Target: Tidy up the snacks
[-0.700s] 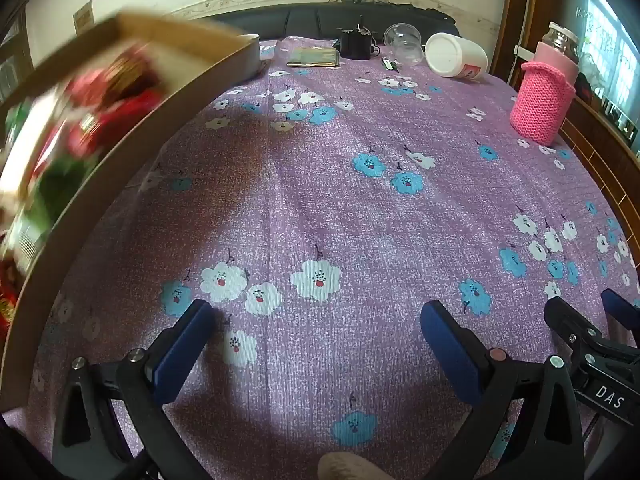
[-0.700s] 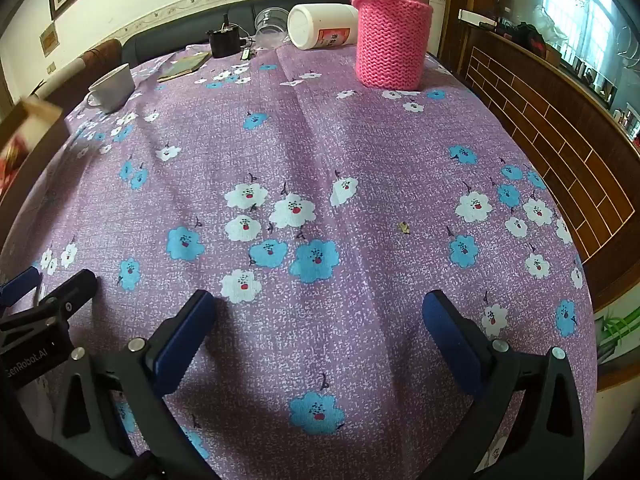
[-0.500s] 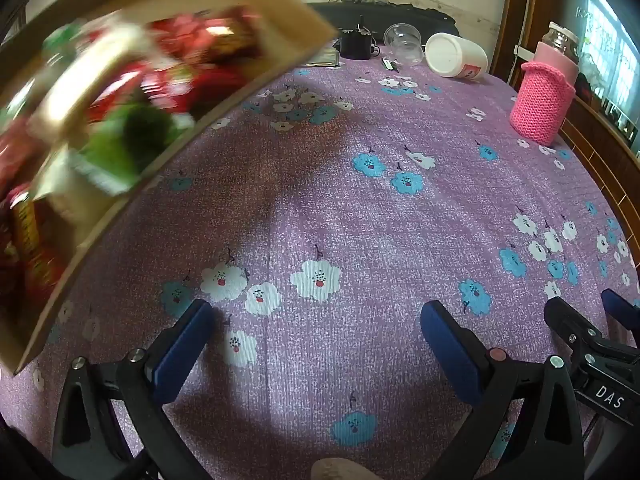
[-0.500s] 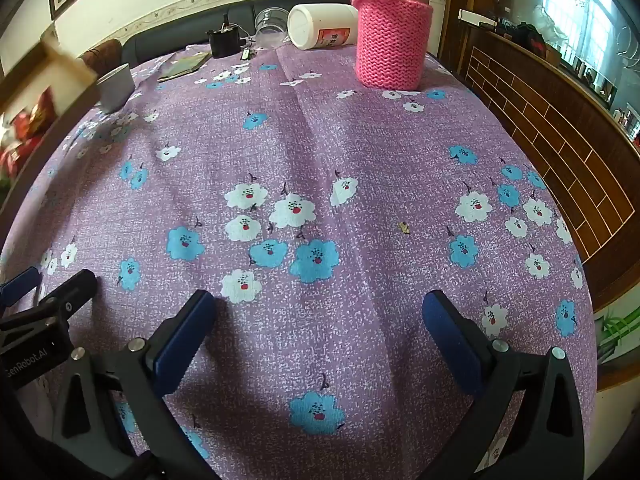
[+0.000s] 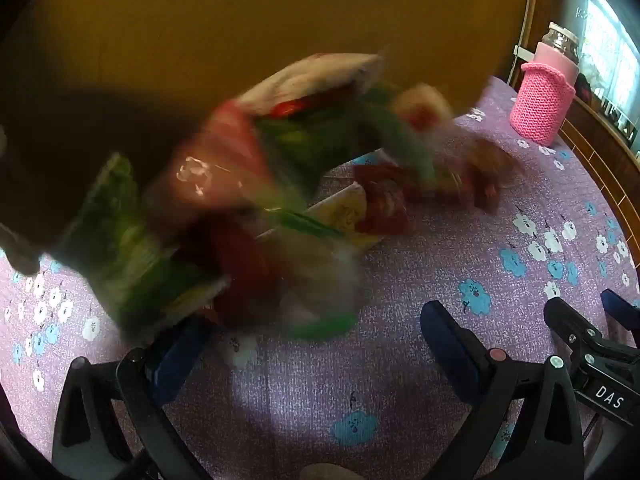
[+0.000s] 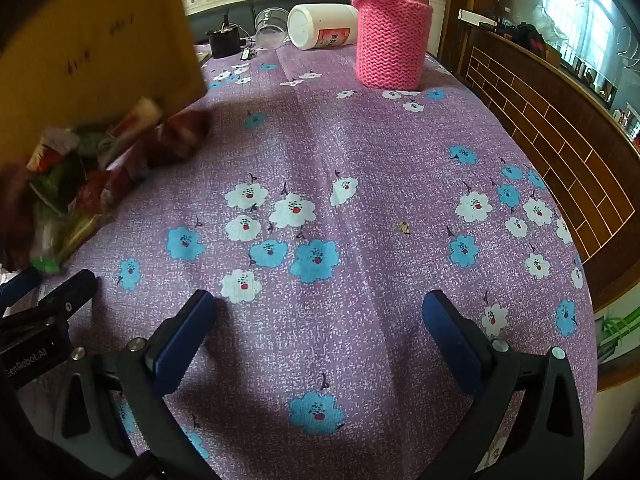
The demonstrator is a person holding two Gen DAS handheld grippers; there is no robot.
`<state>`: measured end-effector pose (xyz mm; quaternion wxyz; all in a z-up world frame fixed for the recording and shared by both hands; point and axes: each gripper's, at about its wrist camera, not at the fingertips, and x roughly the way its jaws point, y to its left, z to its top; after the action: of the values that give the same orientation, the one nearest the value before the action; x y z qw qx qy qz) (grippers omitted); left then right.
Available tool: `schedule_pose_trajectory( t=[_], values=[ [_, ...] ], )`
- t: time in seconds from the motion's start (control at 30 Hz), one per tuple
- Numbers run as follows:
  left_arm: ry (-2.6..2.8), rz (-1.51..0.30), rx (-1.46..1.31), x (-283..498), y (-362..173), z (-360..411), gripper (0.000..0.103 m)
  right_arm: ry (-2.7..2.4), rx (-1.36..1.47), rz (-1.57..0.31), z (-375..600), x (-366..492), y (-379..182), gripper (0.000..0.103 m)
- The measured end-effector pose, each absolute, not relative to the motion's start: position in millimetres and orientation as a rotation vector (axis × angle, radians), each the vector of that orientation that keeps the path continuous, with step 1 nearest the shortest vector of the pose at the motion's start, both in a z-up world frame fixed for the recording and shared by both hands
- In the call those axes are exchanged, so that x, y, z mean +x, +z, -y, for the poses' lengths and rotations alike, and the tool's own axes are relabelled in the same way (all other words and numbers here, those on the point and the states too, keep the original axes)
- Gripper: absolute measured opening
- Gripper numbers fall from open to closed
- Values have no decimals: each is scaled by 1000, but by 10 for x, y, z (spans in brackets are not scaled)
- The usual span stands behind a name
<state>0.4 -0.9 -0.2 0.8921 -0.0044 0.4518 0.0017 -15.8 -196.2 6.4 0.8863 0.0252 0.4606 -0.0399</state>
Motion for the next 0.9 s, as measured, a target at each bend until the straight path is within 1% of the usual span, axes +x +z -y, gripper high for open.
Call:
schedule_pose_trajectory(
  t=[0.9],
  values=[
    [5,-937,-7,31,-15,18,102,-83,53,-958,1963,-164,59,103]
  ],
)
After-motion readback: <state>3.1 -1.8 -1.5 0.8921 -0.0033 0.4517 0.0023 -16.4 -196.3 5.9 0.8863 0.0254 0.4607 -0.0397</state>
